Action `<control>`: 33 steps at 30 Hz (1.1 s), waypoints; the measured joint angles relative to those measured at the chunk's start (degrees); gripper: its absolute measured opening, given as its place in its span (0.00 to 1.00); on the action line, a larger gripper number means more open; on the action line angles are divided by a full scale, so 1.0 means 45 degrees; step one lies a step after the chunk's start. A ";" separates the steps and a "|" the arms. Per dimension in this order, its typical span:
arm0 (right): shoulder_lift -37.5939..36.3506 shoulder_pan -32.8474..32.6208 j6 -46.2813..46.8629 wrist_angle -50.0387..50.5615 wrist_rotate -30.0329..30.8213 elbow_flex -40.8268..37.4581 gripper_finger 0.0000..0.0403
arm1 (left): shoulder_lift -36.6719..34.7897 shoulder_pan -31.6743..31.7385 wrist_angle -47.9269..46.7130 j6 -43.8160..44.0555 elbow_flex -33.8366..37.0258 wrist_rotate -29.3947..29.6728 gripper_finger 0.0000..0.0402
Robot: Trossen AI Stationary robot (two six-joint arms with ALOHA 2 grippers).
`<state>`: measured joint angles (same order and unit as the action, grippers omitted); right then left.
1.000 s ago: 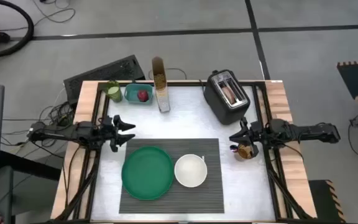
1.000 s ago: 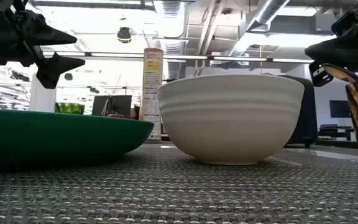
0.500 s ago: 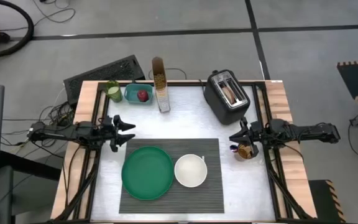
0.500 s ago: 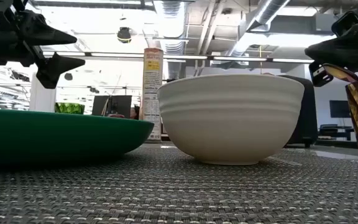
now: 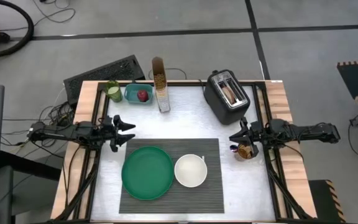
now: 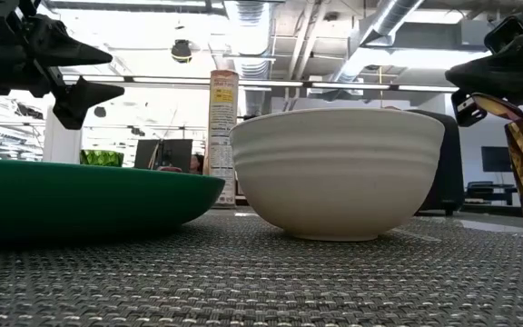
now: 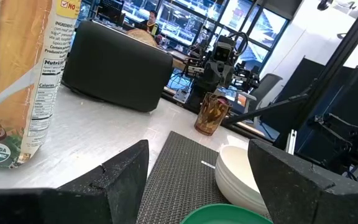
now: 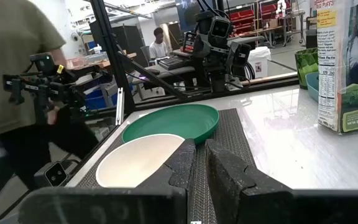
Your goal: Arrange a breakfast setting
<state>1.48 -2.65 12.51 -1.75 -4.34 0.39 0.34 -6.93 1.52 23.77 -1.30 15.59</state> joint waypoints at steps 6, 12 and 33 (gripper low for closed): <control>0.0000 0.0001 0.0000 0.0002 0.0000 0.0001 0.17 | -0.0004 0.0001 0.0000 0.0000 0.0000 0.0000 0.64; 0.0005 0.0003 0.0000 0.0002 0.0000 0.0003 0.17 | 0.0000 -0.0002 0.0080 -0.0292 0.0000 0.0296 0.64; 0.0000 0.0002 0.0000 -0.0002 0.0000 0.0003 0.17 | 0.0044 0.0001 0.0481 0.1175 -0.0010 0.1611 0.64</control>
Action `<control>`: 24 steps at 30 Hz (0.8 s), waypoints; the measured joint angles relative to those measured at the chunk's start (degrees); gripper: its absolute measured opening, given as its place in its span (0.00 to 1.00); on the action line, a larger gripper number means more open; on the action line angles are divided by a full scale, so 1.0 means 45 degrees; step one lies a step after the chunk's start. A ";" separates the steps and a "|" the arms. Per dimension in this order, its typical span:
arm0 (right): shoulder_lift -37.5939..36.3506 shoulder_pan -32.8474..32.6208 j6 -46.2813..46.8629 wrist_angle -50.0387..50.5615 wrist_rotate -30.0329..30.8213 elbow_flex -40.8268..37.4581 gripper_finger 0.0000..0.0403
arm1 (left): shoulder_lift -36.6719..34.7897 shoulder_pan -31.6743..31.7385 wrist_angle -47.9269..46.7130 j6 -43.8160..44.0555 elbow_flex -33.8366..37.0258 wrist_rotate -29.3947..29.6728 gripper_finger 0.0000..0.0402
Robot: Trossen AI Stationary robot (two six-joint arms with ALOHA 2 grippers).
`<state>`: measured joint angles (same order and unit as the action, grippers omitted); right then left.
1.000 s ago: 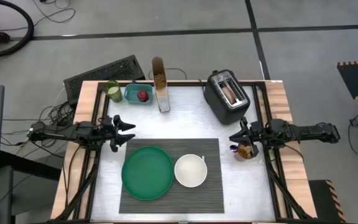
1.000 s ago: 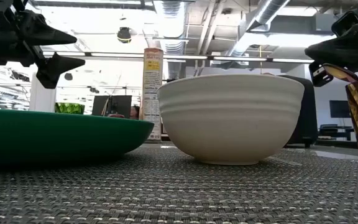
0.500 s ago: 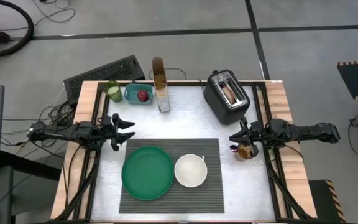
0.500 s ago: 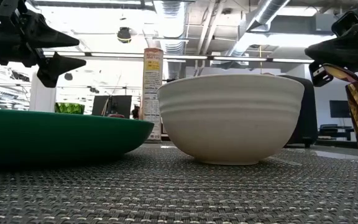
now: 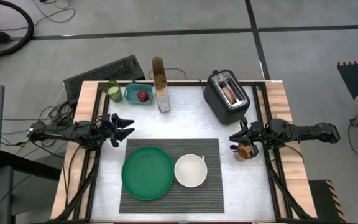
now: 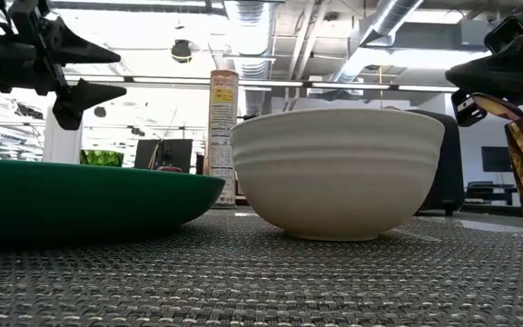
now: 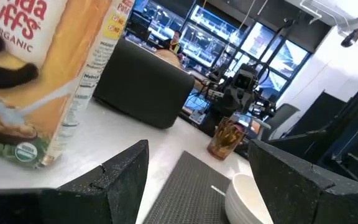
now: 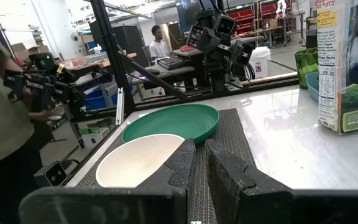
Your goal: Arrange a breakfast setting
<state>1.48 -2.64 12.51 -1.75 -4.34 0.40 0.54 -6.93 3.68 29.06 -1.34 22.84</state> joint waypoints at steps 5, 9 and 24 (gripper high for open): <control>0.0000 0.0001 0.0000 -0.0001 0.0000 0.0001 0.17 | 0.0060 -0.0007 -0.0095 0.1523 0.0000 -0.0364 0.64; 0.0000 0.0011 0.0000 -0.0001 0.0002 -0.0003 0.17 | 0.0089 0.0002 0.0186 0.2331 0.0000 0.0965 0.64; 0.0002 0.0011 -0.0557 -0.0058 0.0010 -0.0002 0.17 | 0.2999 -0.0086 1.0041 0.0590 -0.3123 0.0920 0.81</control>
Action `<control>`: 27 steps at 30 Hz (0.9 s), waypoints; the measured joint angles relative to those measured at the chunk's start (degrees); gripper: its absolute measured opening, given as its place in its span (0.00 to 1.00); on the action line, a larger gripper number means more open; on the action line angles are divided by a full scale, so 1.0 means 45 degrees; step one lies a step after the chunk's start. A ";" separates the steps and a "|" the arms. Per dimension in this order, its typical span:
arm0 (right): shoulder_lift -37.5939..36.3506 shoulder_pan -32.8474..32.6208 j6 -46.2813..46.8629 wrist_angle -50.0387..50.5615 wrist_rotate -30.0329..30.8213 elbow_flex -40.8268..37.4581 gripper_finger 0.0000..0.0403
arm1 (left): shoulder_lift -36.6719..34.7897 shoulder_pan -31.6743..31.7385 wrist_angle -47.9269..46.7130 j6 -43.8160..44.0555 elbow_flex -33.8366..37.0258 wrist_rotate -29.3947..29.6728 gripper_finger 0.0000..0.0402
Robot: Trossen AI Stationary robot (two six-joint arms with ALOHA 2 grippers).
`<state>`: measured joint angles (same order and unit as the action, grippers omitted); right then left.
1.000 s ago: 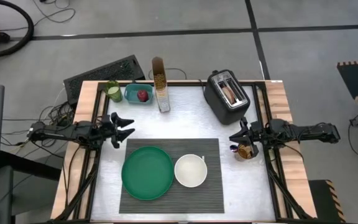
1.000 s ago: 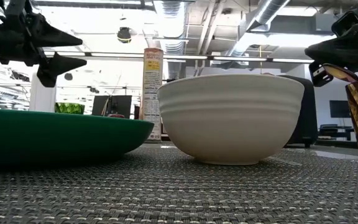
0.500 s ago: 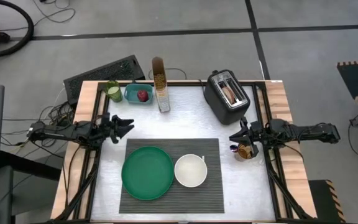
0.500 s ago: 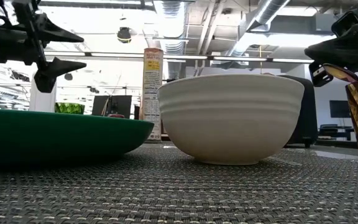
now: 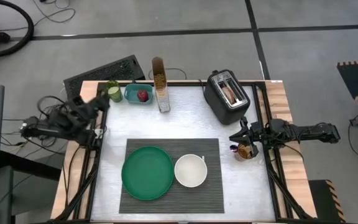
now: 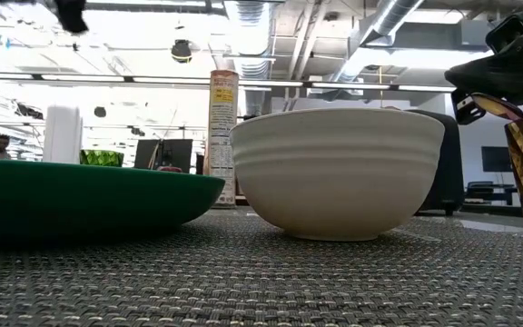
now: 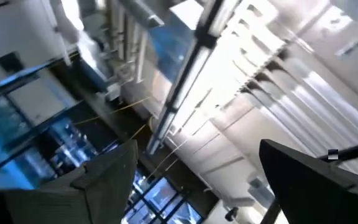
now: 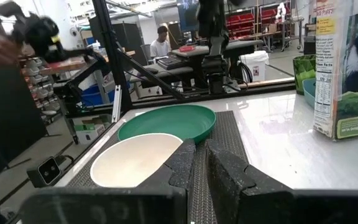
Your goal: Arrange a breakfast setting
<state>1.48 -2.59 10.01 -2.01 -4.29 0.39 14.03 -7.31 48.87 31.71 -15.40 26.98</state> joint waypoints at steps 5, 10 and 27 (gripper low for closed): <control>-0.0002 0.0000 0.0003 -0.0002 0.0000 -0.0002 0.17 | 0.2811 0.0000 -0.0372 -0.1111 -0.3573 -0.1612 0.85; 0.0002 0.0000 0.0003 -0.0016 0.0000 0.0002 0.17 | 0.5693 0.0023 -0.2929 -0.1171 -0.7215 -0.1306 0.87; -0.0002 0.0010 0.0008 -0.0030 0.0000 -0.0002 0.17 | 1.1371 0.0173 -1.2218 -0.5771 -1.5432 0.2113 0.87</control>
<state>1.48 -2.55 10.04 -2.15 -4.29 0.38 65.20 -6.53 -6.11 5.74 -84.84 36.49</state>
